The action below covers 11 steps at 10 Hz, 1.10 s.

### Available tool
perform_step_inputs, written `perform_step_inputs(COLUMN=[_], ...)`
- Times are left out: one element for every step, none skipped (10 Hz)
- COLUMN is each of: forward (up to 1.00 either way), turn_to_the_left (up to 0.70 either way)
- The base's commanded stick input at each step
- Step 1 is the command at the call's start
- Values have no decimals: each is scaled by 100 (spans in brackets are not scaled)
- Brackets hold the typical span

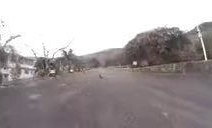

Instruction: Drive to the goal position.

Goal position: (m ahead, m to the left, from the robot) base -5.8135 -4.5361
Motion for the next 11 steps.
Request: perform_step_inputs(forward=[0,0,0,0,0,0,0,0,0,0,0], turn_to_the_left=[-45,-45,-45,-45,-45,-45,-45,-45,-45,-45,-45])
